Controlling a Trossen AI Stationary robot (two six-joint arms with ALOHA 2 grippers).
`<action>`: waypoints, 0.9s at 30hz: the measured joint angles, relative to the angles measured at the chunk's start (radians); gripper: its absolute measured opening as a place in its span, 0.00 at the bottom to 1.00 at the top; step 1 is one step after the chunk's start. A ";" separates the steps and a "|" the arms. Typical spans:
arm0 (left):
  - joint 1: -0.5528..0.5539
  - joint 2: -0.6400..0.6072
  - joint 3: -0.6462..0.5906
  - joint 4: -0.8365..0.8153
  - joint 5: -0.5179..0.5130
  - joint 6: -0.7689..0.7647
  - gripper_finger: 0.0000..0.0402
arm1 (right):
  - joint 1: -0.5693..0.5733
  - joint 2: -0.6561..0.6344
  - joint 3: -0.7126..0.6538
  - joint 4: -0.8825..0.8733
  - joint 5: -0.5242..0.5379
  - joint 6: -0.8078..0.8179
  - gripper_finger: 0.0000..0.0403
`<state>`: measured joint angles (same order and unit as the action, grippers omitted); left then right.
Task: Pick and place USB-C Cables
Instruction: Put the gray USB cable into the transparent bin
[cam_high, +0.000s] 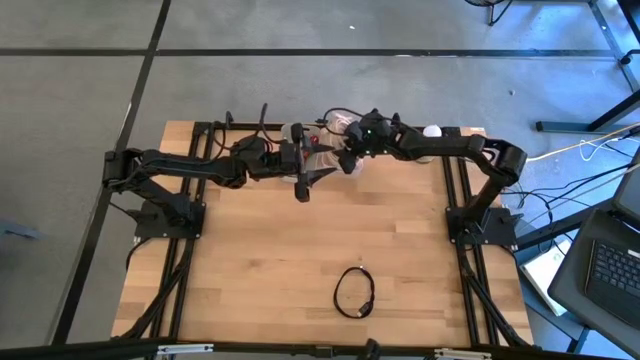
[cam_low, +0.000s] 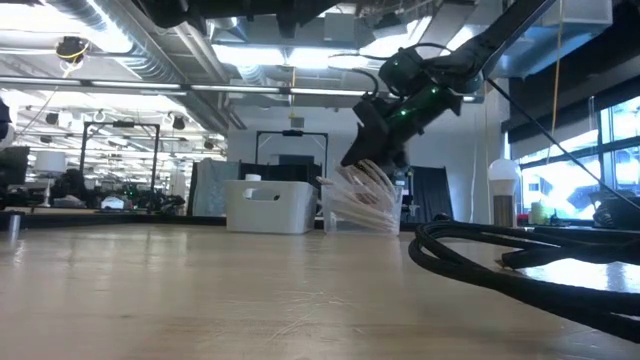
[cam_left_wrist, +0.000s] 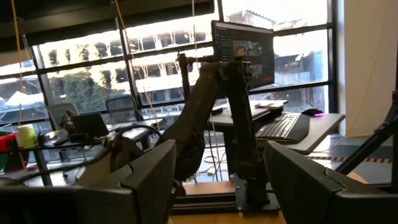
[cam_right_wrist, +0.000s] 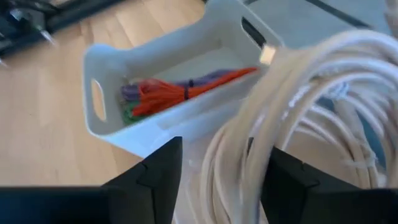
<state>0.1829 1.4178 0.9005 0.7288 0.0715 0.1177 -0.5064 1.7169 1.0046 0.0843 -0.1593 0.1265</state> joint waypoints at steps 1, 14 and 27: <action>0.000 0.000 0.000 0.004 0.000 0.000 0.60 | 0.000 0.000 0.000 -0.014 0.007 0.000 0.46; -0.006 0.000 0.000 0.009 0.000 -0.016 0.60 | 0.002 0.008 0.001 -0.102 0.187 -0.045 0.47; -0.006 0.000 0.000 0.017 0.000 -0.027 0.60 | 0.033 0.022 0.001 -0.174 0.305 -0.059 0.47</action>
<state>0.1772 1.4178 0.9005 0.7456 0.0711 0.0910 -0.4736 1.7386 1.0058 -0.0897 0.1457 0.0671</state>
